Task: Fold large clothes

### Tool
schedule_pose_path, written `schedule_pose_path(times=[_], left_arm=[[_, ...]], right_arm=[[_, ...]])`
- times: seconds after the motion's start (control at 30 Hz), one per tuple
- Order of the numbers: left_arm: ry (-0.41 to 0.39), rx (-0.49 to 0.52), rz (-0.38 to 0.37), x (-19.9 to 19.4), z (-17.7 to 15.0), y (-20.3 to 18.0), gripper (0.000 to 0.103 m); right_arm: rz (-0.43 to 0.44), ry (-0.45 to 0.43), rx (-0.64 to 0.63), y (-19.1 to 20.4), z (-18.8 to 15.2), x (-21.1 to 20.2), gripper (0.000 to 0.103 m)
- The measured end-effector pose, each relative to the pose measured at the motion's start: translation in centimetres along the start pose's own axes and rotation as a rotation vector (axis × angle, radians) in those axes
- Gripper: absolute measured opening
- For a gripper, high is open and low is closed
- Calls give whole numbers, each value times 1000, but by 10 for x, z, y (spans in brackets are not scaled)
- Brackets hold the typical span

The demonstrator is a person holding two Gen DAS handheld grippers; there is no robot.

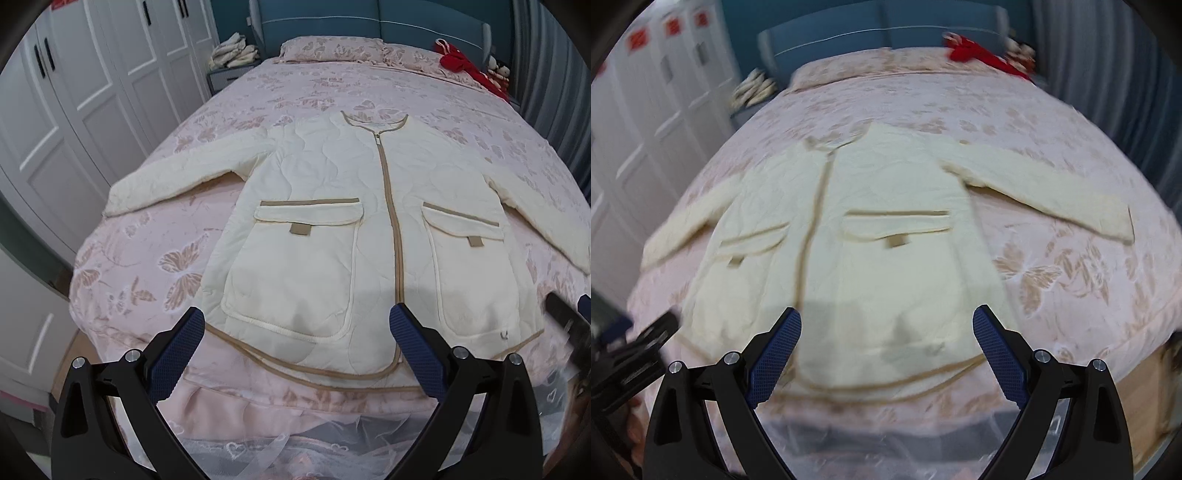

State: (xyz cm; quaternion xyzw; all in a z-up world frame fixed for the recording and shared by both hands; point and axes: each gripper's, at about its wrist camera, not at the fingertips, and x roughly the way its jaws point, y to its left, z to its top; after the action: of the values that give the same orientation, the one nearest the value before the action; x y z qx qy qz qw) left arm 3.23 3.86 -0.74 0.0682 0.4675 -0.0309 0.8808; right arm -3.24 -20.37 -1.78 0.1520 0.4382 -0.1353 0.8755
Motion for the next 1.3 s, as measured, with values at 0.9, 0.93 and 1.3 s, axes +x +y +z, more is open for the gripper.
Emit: schedule_pose_path(times=[0.9, 0.93, 1.3], left_arm=[[138, -280, 115, 102, 51, 60, 98], [140, -282, 116, 104, 52, 62, 98], [107, -331, 80, 110, 65, 86, 98]], right_arm=[[-264, -30, 754, -393, 110, 163, 12], [-249, -64, 728, -380, 122, 154, 12], [378, -174, -52, 23, 220, 95, 17]])
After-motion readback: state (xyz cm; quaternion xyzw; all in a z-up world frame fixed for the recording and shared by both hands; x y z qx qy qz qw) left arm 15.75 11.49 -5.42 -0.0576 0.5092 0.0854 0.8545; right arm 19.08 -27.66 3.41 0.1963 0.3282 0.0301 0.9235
